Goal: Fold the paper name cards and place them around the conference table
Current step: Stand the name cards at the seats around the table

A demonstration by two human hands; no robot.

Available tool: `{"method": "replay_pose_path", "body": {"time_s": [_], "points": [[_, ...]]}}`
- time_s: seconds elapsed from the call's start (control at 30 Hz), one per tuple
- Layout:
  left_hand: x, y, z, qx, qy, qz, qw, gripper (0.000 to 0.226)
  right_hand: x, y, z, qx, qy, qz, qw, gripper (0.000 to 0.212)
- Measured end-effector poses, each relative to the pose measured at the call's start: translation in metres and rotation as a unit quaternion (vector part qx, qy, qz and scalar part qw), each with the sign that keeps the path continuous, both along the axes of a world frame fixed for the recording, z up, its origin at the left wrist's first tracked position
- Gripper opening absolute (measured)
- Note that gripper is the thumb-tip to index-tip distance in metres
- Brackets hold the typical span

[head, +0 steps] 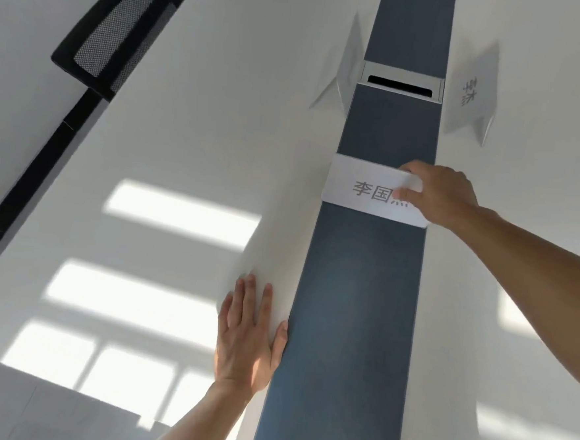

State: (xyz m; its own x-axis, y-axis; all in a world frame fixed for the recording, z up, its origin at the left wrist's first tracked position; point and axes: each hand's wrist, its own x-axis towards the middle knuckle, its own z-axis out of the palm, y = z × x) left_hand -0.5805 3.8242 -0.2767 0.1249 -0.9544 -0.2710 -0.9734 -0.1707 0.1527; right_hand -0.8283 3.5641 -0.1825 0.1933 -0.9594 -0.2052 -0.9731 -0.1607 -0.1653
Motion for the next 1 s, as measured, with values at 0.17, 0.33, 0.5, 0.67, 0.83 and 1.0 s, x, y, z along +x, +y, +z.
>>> {"method": "replay_pose_path", "body": {"time_s": [0.17,0.33,0.5,0.67,0.83,1.0], "points": [[-0.001,-0.001,0.001,0.004,-0.001,0.002,1.0,0.068,-0.001,0.012,-0.006,-0.052,0.058,0.045,0.996,0.068],[-0.002,-0.002,0.003,0.0,0.007,0.004,1.0,0.07,-0.007,0.031,-0.015,-0.065,0.083,0.052,0.993,0.068],[-0.002,-0.001,0.003,-0.005,0.015,0.008,1.0,0.071,-0.009,0.03,-0.018,-0.059,0.091,0.046,0.993,0.069],[-0.002,-0.001,0.001,-0.01,0.02,0.009,1.0,0.071,-0.014,0.031,-0.017,-0.054,0.085,0.049,0.994,0.072],[0.0,0.0,-0.002,-0.032,0.016,0.002,0.999,0.068,-0.014,0.033,-0.017,-0.053,0.072,0.04,0.995,0.083],[0.001,0.0,-0.008,-0.071,0.009,-0.009,0.997,0.064,-0.009,0.083,0.008,-0.144,-0.072,-0.023,0.987,0.073]]}}
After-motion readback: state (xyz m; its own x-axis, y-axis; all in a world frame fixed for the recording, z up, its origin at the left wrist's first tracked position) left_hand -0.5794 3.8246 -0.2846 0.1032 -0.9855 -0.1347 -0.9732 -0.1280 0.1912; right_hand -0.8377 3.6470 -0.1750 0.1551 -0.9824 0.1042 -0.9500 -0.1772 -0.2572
